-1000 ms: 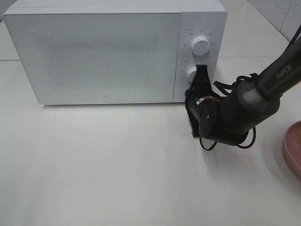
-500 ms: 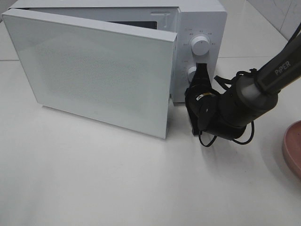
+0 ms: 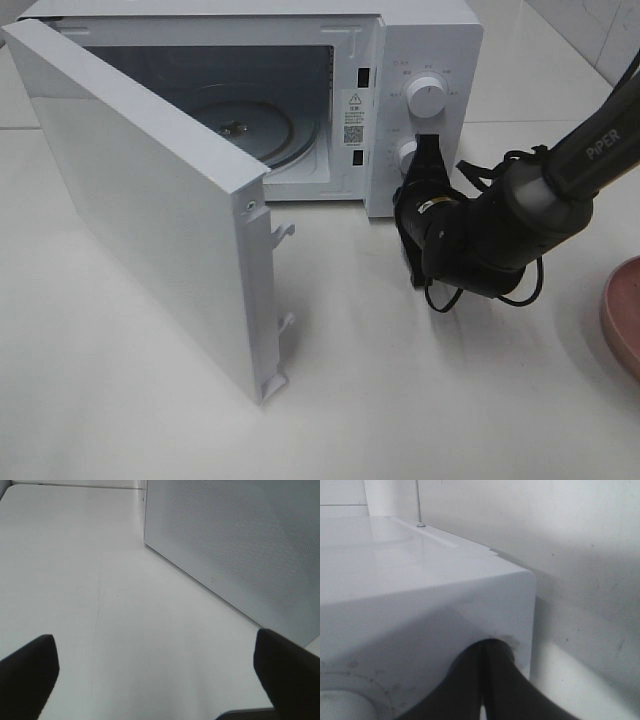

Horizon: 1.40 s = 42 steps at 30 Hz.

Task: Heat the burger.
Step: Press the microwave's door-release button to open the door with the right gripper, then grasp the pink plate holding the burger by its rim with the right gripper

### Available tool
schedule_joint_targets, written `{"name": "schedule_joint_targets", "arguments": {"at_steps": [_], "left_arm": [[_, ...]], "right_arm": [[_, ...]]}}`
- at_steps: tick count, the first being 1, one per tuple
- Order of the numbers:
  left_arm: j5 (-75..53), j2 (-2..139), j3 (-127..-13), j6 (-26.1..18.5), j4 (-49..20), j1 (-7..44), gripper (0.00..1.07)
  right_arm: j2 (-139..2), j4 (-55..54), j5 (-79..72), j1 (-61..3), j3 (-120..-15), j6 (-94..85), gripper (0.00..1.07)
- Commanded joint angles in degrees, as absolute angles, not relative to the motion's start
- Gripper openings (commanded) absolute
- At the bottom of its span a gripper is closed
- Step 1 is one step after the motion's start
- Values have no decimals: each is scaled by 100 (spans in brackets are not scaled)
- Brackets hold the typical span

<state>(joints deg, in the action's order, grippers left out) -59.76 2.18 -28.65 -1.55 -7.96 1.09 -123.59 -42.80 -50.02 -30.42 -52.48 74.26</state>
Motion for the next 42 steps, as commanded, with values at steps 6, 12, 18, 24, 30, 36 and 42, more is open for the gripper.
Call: {"name": "schedule_joint_targets", "arguments": {"at_steps": [6,12,18,24,30,36,42], "left_arm": [[-5930,201,-2853,-149,-854,97,98],[-5930,201,-2853,-149,-854,97,98],[-5930,201,-2853,-149,-854,97,98],[-5930,201,-2853,-149,-854,97,98],[-5930,201,-2853,-149,-854,97,98],[-5930,201,-2853,-149,-854,97,98],[-5930,201,-2853,-149,-854,97,98]], "right_arm": [[-11981,-3976,-5747,-2905,-5151,7431,0],[-11711,-3948,-5162,-2905,-4819,7534,0],[-11585,-3902,-4721,-2905,-4601,7534,0],[-11270,-3741,-4498,-2905,-4251,7448,0],[-10731,-3736,-4039,-2905,-3816,6767,0],[-10325,-3655,-3489,-2905,-3604,5913,0],[-9929,-3478,-2492,-2888,-3592,4418,0]]}}
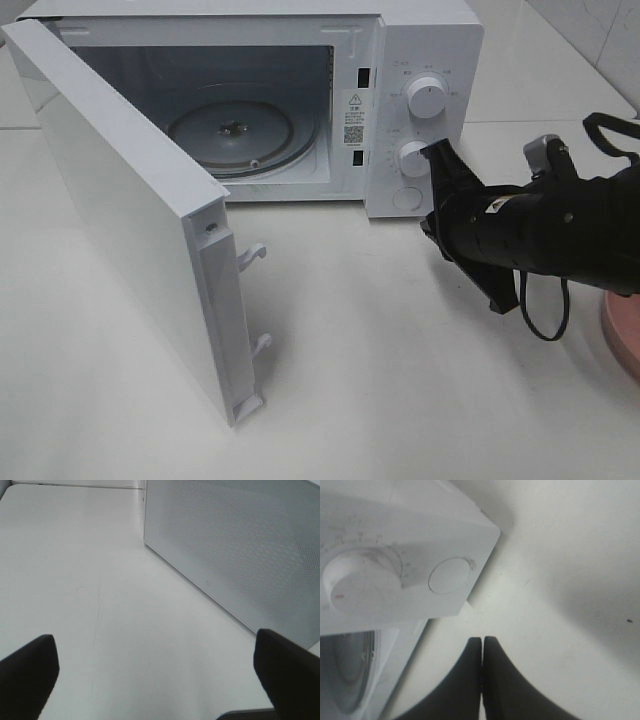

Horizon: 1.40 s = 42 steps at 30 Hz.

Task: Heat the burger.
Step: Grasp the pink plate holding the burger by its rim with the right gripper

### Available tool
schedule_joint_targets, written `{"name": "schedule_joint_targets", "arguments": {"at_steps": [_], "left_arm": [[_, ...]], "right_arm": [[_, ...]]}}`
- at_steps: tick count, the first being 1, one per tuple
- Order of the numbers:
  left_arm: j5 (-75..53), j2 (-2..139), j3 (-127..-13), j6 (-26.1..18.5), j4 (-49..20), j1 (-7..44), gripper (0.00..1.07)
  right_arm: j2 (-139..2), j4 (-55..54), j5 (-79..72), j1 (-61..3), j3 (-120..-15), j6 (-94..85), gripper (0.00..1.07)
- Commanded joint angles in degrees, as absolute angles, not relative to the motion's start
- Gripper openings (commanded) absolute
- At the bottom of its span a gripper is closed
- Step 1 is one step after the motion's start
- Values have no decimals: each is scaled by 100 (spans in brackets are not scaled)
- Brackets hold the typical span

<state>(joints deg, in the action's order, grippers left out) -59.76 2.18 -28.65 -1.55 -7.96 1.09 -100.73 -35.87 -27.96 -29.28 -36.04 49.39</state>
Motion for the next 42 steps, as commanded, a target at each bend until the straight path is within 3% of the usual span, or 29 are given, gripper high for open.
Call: {"name": "schedule_joint_targets", "arguments": {"at_steps": [1,18,21,31,34,42], "left_arm": [[-5930,201,-2853,-149,-854,97,98],[-5930,201,-2853,-149,-854,97,98],[-5930,201,-2853,-149,-854,97,98],[-5930,201,-2853,-149,-854,97,98],[-5930,201,-2853,-149,-854,97,98],[-5930,201,-2853,-149,-854,97,98]], "right_arm": [[-9809,-3478,-2183,-2888,-3592,3856,0],[-9087,-3409,625,-2888,-3707,-103,0],[-9024,-3243,877,-2888,-3707,-258,0],[-8537,-1186,2361,-2796,-3707,-246,4],[-8468,-1129,2458,-2722,-3707,-246,4],[-7809,-527,3123,-1856,-3707,-172,10]]}}
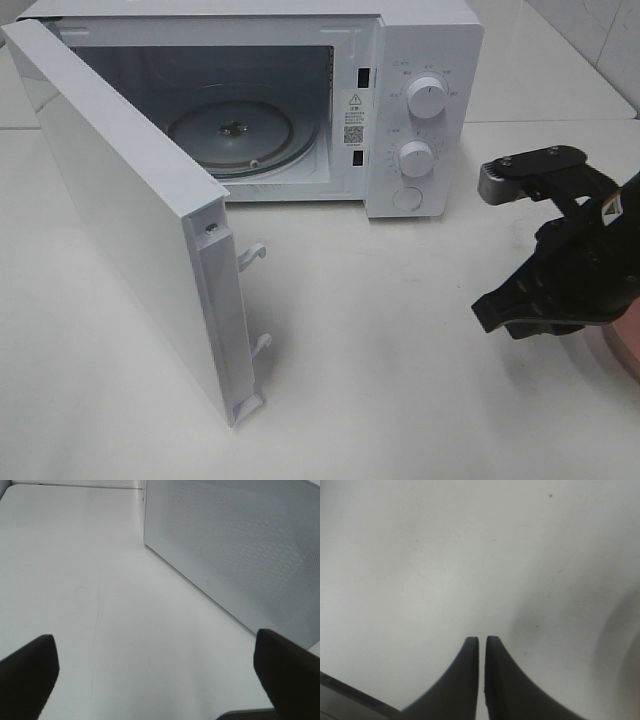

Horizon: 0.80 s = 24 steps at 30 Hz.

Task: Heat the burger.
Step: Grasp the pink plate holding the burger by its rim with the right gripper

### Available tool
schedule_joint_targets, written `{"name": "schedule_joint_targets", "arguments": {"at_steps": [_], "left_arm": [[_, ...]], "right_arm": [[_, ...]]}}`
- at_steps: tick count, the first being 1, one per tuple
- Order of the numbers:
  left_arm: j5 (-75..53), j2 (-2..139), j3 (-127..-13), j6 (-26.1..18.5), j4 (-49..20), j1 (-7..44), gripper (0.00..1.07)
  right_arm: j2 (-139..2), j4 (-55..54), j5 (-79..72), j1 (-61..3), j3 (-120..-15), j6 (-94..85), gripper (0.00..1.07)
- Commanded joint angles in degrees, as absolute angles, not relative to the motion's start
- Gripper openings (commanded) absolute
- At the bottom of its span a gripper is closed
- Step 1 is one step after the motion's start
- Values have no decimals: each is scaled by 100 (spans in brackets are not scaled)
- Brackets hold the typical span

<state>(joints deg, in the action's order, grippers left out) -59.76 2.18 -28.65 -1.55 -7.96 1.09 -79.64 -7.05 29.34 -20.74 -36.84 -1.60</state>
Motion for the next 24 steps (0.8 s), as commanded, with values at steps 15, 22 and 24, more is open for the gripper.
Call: {"name": "schedule_joint_targets", "arguments": {"at_steps": [15,22,24], "left_arm": [[-5930,201,-2853,-149,-854,97,98],[-5930,201,-2853,-149,-854,97,98],[-5930,201,-2853,-149,-854,97,98]], "right_arm": [[-7649,602,3501,-768,-3707,510,93],[-7735,854,3466,-682,-3707,510,101],[-7964,911,3461,-682,-3707,516,99]]}}
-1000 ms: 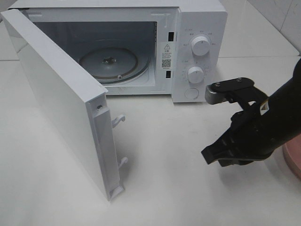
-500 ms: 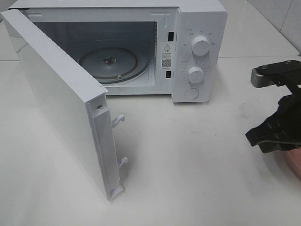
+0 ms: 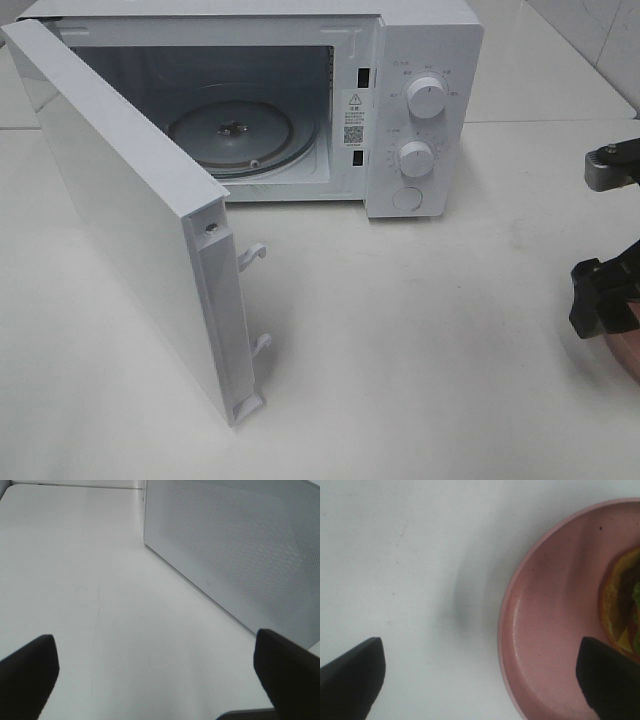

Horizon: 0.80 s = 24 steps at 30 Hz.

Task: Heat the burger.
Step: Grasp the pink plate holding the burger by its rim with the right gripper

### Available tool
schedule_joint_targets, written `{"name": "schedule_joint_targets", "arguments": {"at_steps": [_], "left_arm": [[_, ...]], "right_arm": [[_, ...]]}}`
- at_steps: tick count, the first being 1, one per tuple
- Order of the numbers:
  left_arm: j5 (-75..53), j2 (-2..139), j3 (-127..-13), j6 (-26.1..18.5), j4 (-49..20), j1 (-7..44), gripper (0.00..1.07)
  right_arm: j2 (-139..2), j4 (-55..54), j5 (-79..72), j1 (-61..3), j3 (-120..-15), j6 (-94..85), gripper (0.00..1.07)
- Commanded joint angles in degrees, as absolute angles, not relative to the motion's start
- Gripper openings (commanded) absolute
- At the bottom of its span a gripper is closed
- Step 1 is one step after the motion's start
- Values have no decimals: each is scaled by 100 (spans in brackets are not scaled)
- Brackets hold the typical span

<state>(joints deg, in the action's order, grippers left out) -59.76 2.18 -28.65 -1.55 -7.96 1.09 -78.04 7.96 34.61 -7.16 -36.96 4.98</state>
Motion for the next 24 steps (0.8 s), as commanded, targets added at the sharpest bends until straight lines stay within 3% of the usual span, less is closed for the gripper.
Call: {"name": "schedule_joint_targets", "arguments": {"at_steps": [1,17,24], "left_arm": [[-5930,201,-2853,-149,-854,97,98],[-5930,201,-2853,-149,-854,97,98],[-5930,201,-2853,-149,-854,97,98]], "right_arm": [[-7964,911,3461,-682,-3707,516,99],[-9185,1071,2773,-315,-3707,642,93],[-9591,1157,2578,-286,-3707,642,85]]}}
